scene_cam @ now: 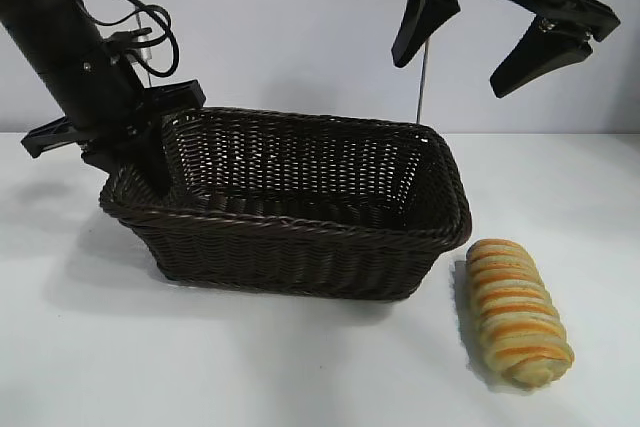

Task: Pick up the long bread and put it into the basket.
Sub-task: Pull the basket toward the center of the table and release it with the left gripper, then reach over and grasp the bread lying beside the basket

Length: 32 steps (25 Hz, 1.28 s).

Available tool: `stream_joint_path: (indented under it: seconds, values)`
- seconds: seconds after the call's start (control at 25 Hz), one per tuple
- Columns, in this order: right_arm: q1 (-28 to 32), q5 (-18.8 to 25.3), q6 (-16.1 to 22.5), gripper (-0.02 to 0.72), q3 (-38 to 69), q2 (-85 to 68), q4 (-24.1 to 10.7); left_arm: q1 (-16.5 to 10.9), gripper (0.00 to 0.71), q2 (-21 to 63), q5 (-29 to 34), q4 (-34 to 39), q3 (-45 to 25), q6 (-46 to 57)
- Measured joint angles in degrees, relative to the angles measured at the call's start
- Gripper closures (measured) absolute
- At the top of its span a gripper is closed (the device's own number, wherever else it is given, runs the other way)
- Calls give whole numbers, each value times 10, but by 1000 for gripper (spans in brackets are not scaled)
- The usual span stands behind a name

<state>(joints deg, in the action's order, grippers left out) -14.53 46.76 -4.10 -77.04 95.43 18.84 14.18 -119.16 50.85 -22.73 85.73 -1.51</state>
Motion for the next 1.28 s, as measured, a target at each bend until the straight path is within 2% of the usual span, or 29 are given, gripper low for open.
stream_joint_path:
  seconds: [0.08, 0.16, 0.24, 0.36, 0.48, 0.64, 1.04, 1.28]
  values:
    - [0, 0, 0, 8, 0, 0, -1, 0, 158, 1, 0, 6, 0, 4]
    - [0, 0, 0, 8, 0, 0, -1, 0, 75, 9, 1, 25, 0, 7]
    - [0, 0, 0, 8, 0, 0, -1, -1, 41, 23, 6, 49, 5, 15]
    - [0, 0, 0, 8, 0, 0, -2, -15, 22, 48, 27, 90, 29, 26]
    - [0, 0, 0, 8, 0, 0, -2, -47, 18, 66, 56, 119, 61, 30]
    - [0, 1, 0, 8, 0, 0, -2, -107, 16, 78, 94, 158, 94, 24]
    - [0, 10, -1, 8, 0, 0, -2, -270, 16, 121, 135, 227, 101, 3]
    - [0, 13, -1, 8, 0, 0, -2, -342, 16, 168, 148, 227, 101, 1]
